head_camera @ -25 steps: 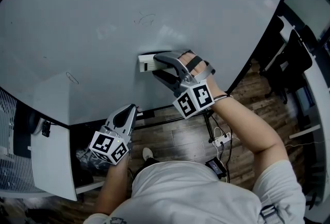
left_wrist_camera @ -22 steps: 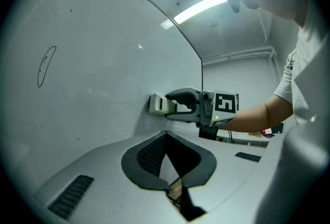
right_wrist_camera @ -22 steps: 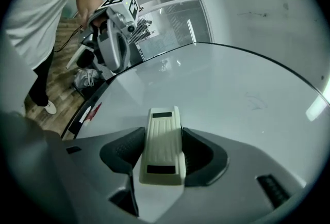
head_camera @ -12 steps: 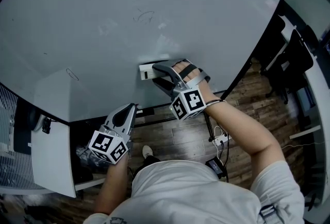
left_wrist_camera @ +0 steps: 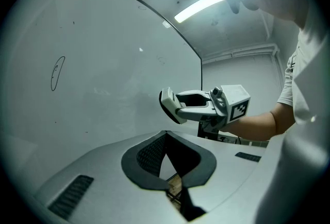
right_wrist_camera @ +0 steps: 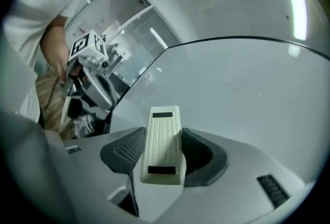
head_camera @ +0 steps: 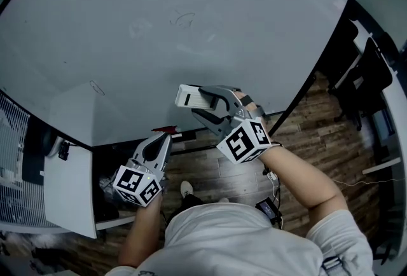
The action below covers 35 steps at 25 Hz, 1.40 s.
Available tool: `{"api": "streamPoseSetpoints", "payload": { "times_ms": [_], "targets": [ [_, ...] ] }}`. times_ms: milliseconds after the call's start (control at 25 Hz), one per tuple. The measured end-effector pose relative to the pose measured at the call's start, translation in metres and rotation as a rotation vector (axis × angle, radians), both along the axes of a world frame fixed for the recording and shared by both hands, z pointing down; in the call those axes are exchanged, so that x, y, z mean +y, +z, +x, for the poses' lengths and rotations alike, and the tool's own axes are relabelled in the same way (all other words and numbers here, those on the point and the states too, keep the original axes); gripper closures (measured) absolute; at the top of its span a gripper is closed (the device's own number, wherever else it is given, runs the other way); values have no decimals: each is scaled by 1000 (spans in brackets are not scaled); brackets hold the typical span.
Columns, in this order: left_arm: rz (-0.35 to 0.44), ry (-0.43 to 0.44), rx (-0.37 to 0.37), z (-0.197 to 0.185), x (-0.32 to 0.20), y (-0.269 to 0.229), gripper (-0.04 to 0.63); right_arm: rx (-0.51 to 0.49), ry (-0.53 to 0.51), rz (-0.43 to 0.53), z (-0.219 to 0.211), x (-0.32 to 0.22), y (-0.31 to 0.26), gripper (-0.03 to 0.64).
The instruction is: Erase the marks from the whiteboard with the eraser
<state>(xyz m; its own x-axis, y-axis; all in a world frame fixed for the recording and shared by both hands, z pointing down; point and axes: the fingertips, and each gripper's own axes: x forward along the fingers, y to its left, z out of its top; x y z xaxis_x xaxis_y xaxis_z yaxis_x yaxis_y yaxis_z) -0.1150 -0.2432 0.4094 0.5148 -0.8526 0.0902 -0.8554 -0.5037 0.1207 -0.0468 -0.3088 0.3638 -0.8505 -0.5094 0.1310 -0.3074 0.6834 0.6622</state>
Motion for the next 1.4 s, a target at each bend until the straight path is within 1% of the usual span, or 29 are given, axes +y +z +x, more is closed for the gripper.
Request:
{"api": "streamPoseSetpoints", "payload": {
  "times_ms": [80,160,240,280,360,440,520,680,840,1040,1120,1200,1320,1400],
  "targets": [
    [-6,-3,-2,-2,4,-2,589,-75,-21,-85,1,17,-7,382],
    [-7,3,3,-4,7,-1,589,-125,-39,-153,2,35,-12,382],
    [-16,13,27,-6,13,-4,589,-184,-69,-228,1,55,-12,382],
    [-17,19,38,-5,18,-9,588,-228,-87,-264,1,65,-13,382],
    [-5,35,43,-4,25,-17,589,-347,-112,-330,-1,82,-18,382],
    [2,48,36,-7,30,-22,589,-459,-112,-381,-2,95,-24,382],
    [2,56,34,-13,35,-23,589,-507,-92,-402,-3,107,-25,382],
    [-10,70,39,-35,51,-19,588,-512,-74,-433,-23,129,-18,382],
    [-14,91,37,-54,71,-18,588,-537,-52,-465,-43,150,-14,382],
    [2,121,32,-72,98,-24,589,-558,-40,-489,-64,177,-10,382],
    [10,130,29,-80,112,-26,589,-551,-30,-494,-70,191,-5,382],
    [19,138,28,-88,129,-29,589,-543,-24,-497,-77,208,-2,382],
    [39,152,28,-98,159,-37,589,-569,-30,-497,-91,237,-6,382],
    [54,161,27,-105,179,-42,589,-565,-24,-504,-97,257,-2,382]
  ]
}}
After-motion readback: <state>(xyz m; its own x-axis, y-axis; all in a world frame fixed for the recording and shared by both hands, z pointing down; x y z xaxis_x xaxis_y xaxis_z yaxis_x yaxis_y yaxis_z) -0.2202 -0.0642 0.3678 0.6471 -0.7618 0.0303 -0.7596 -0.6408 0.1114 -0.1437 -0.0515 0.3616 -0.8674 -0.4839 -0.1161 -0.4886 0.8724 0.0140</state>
